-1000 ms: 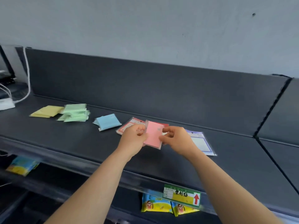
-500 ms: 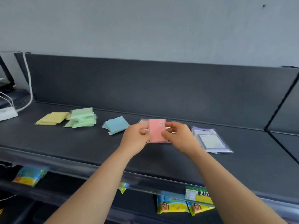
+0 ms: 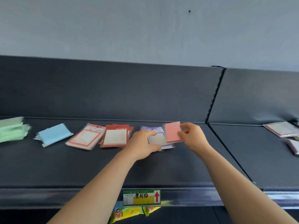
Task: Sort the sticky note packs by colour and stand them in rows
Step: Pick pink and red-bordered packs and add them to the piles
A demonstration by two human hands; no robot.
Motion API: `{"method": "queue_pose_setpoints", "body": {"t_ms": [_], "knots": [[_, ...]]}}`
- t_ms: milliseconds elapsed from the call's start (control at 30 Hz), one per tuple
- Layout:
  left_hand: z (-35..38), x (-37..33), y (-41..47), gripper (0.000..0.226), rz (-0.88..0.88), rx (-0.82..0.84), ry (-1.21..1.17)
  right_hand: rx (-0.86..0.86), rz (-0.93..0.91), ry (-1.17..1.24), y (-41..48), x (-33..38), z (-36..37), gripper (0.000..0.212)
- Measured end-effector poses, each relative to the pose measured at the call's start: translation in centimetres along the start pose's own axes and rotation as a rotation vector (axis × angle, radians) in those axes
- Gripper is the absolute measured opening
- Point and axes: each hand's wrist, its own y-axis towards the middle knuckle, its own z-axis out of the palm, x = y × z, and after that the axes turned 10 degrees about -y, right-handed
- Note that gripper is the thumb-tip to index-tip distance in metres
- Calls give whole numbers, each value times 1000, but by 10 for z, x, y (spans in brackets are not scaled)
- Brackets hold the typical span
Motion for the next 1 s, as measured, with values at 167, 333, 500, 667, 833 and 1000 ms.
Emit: {"method": "queue_pose_setpoints", "body": {"t_ms": [167,333,500,667,833,1000], "knots": [[27,-16,10,61,-81,39,260,72,31,-84,18,-41,-12,37],[28,-19,9,55,-162,11,329,125,-58,-257,26,-52,-12,7],[38,-34,5,49,-163,-162,386,94,-189,-357,26,-57,-18,15],[65,-61,10,37,-25,-292,304,54,-270,-461,20,-65,-39,33],[93,-87,25,38,96,-265,275,-51,-279,-551,19,-90,-67,35],[130,-122,41,40,179,-155,218,-110,-176,-603,13,-131,-102,35]]}}
